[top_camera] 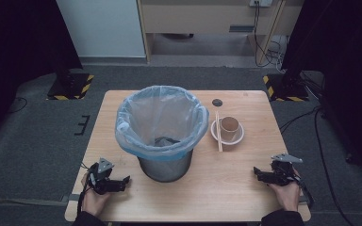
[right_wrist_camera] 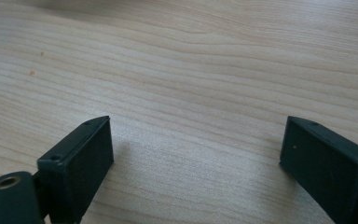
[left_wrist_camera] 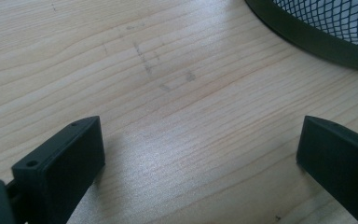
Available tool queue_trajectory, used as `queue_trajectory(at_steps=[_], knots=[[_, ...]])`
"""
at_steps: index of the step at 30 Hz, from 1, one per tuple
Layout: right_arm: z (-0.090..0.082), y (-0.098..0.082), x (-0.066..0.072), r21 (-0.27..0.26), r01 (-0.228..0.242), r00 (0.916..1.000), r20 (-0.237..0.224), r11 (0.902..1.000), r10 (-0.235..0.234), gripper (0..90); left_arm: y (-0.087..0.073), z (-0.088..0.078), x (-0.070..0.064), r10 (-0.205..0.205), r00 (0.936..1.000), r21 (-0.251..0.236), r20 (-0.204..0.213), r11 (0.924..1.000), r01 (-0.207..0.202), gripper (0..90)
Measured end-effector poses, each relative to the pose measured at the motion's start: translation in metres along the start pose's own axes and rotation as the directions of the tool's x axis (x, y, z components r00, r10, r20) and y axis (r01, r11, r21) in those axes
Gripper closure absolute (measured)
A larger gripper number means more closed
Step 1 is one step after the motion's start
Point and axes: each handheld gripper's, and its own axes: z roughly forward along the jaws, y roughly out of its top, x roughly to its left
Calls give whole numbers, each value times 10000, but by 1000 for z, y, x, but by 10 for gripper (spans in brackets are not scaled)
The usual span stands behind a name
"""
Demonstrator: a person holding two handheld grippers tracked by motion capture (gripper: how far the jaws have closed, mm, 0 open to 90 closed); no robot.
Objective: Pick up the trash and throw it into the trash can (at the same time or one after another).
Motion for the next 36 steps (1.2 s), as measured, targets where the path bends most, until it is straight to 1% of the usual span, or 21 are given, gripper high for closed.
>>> queue_trajectory(at_steps=[4,7,10,11,14,20,23,24,26,31,33,34,36], knots=[[-2,2,0,-125,-57,10000,-5,9999,57,113,0,0,-1,-33,10000,8,-36,10000,33,0],[-5,3,1,-340,-52,10000,-36,9994,50,115,0,0,-1,-35,10000,10,-34,10000,35,0],[-10,5,0,-594,-255,9995,-183,9979,244,112,0,0,-1,-21,10000,15,-22,10000,21,0],[-13,6,0,-737,-175,9997,-203,9971,160,111,0,0,0,-3,10000,19,-13,10000,3,0],[-15,6,0,-775,-115,9998,-195,9969,100,108,0,0,-1,10,10000,23,-16,10000,-10,0],[-22,10,2,-1075,-174,9995,-297,9941,143,105,0,0,-2,-27,10000,28,-59,10000,27,0],[-29,13,2,-1378,-244,9992,-335,9902,199,116,0,0,-2,-44,10000,27,-83,10000,45,0],[-29,13,2,-1378,-244,9992,-335,9902,199,116,0,0,-2,-51,9999,27,-89,10000,52,0],[-31,15,2,-1551,-256,9990,-398,9876,196,122,0,0,-3,-57,9999,37,-113,10000,57,0],[-34,20,3,-1699,-192,9989,-455,9853,116,123,0,0,-3,-72,9999,35,-128,10000,73,0],[-39,26,5,-1991,-168,9987,-512,9798,67,124,0,0,-3,-78,9999,34,-133,10000,78,0],[-39,26,5,-1991,-168,9987,-512,9798,67,124,0,0,-3,-80,9999,33,-133,10000,80,0],[-42,31,8,-2222,-171,9978,-656,9749,25,125,0,0,-4,-87,9999,32,-140,10000,88,0]])
